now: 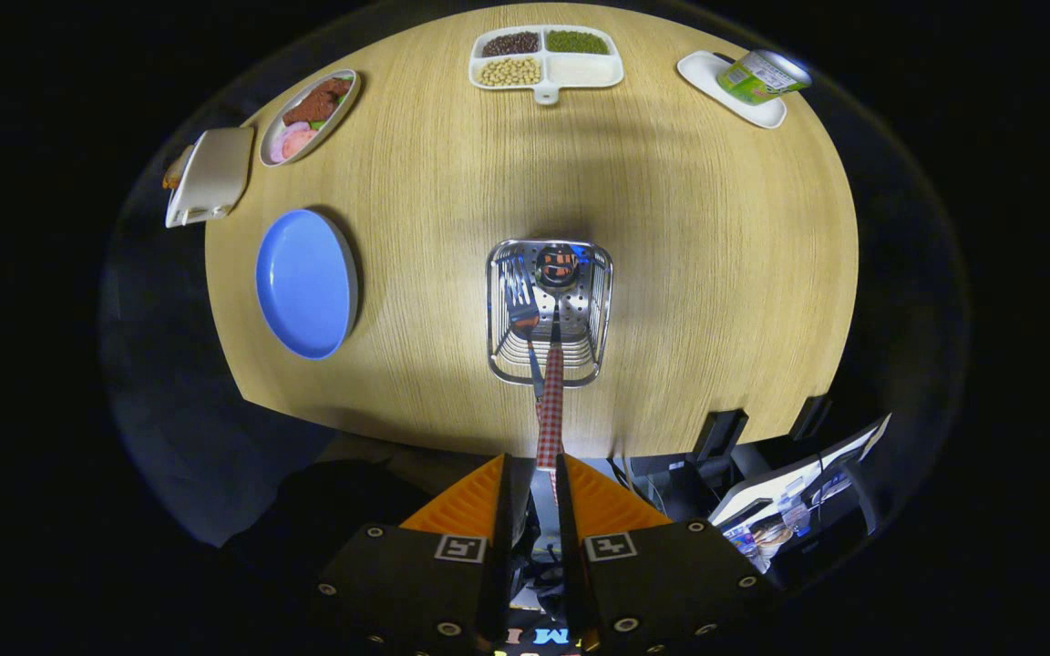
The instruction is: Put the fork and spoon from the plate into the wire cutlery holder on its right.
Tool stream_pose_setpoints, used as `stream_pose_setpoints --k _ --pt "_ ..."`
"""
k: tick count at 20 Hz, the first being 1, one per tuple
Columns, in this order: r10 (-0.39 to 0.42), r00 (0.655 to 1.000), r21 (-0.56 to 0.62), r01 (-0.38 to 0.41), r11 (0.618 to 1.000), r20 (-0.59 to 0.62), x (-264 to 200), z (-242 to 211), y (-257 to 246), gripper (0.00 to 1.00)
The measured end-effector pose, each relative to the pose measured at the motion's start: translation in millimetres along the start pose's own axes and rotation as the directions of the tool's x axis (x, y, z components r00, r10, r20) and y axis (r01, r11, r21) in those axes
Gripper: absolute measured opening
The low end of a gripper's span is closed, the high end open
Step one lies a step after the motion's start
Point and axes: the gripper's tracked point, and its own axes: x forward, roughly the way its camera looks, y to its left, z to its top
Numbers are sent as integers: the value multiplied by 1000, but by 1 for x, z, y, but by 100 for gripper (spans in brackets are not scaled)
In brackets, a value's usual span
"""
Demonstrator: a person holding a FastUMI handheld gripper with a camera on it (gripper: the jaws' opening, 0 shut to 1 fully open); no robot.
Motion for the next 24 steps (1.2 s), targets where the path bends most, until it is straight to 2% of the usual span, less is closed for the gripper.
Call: stream_pose_setpoints --k 3,7,10,12,13,16,21,24 --pt "15 985 26 -20 999 171 -11 11 -4 34" --pt "15 920 75 -48 996 391 -48 29 -9 48" --pt "-2 826 82 -53 995 563 -76 42 -21 64" --pt "-37 740 91 -32 995 671 -98 51 -32 75" --pt "-53 698 100 -26 995 714 -110 52 -38 77" --pt "-58 524 104 -58 993 850 -156 59 -49 79" --pt "-113 152 119 -31 992 982 -239 61 -58 81" --pt "-125 -46 125 17 992 991 -275 46 -50 81"
